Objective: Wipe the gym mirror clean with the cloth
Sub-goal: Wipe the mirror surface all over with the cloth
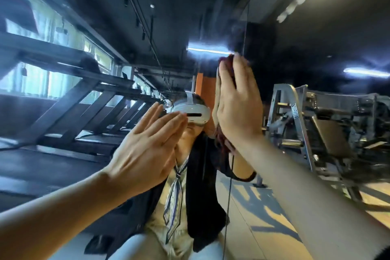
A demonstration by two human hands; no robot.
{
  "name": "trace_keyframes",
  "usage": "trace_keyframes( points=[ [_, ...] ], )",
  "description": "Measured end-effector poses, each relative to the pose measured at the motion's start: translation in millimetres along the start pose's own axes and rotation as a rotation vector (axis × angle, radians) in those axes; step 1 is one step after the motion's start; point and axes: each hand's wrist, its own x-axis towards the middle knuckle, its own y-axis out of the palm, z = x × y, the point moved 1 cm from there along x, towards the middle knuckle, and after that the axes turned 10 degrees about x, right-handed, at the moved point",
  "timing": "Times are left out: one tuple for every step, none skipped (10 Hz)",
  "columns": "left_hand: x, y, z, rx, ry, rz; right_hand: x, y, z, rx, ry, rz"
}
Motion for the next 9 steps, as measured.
trace_keyframes(
  points=[
    [-18,-15,-22,-0.112,-0.1,-0.126,-107,-14,19,0.097,-0.175,0.129],
    [-45,-23,-63,-0.261,-0.147,-0.081,-183,-33,30,0.009,-0.278,0.323],
    [-70,-20,-92,-0.298,-0.121,-0.059,-232,-55,32,0.008,-0.395,0.505],
    [-83,-24,-106,-0.307,-0.13,-0.029,-200,-52,25,0.078,-0.352,0.466],
    [-89,-25,-107,-0.31,-0.188,0.022,-128,-30,29,0.105,-0.155,0.233],
    [-104,-16,-112,-0.318,-0.249,0.088,-86,-11,34,0.063,0.0,0.112],
    [-131,-4,-124,-0.427,-0.354,0.143,-132,-9,45,0.014,-0.091,0.093],
    [-159,8,-142,-0.489,-0.423,0.105,-221,-24,59,0.038,-0.199,0.246],
    [-189,14,-166,-0.517,-0.445,0.108,-299,-37,72,0.038,-0.238,0.403]
  ],
)
